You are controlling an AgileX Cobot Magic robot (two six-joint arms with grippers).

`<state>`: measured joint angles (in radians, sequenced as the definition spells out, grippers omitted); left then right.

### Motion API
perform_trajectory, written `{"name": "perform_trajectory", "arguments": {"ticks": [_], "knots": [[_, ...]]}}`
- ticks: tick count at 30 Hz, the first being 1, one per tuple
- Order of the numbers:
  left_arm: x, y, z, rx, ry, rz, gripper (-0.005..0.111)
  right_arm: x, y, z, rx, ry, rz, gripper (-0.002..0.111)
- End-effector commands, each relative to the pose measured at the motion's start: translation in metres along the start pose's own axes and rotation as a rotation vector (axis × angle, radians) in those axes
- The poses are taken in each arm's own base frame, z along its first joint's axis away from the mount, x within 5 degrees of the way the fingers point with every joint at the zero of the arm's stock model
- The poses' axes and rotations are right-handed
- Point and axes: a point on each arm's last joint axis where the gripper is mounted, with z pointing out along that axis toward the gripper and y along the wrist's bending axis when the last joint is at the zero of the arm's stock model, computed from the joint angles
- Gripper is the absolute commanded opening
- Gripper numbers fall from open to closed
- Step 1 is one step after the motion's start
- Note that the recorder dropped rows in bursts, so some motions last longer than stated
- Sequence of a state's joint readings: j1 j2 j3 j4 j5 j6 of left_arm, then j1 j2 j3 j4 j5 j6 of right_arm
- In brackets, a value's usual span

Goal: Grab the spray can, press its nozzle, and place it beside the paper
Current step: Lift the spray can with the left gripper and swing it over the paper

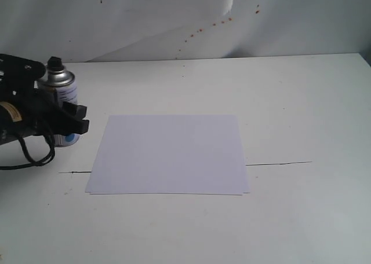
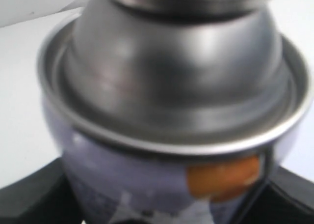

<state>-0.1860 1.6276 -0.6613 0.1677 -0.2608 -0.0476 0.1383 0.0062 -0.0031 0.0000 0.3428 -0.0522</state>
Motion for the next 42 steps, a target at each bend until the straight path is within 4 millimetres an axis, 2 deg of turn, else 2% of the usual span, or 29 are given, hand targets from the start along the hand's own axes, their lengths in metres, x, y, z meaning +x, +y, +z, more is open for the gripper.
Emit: {"name": "perform_trajectory", "arguments": {"ticks": [1,7,14,17,21,26,30,37,42], "knots": [[-0.024,-0.013,-0.001,0.028,-0.056,0.148,0.0,0.001,0.0,0.0,0.009,-0.004,0.003,0.0],[-0.031,-0.023,-0.001,0.045,-0.065,0.355,0.0,0.001,0.0,0.0,0.009,-0.004,0.003,0.0],[-0.031,-0.023,-0.001,0.041,-0.071,0.544,0.0,0.001,0.0,0.0,0.009,-0.004,0.003,0.0],[-0.033,-0.023,-0.001,0.037,-0.079,0.574,0.0,0.001,0.0,0.0,0.009,-0.004,0.003,0.0],[-0.045,-0.022,-0.001,0.025,-0.093,0.63,0.0,0.001,0.0,0.0,0.009,-0.004,0.003,0.0],[-0.057,-0.02,0.001,0.032,-0.016,0.72,0.0,0.001,0.0,0.0,0.009,-0.004,0.003,0.0],[-0.053,-0.028,0.009,0.073,0.058,0.756,0.0,0.001,0.0,0.0,0.009,-0.004,0.003,0.0],[-0.043,-0.054,0.03,0.159,0.146,0.895,0.0,0.001,0.0,0.0,0.009,-0.004,0.003,0.0],[-0.041,-0.054,0.052,0.133,0.268,0.871,0.0,0.001,0.0,0.0,0.009,-0.004,0.003,0.0]]}}
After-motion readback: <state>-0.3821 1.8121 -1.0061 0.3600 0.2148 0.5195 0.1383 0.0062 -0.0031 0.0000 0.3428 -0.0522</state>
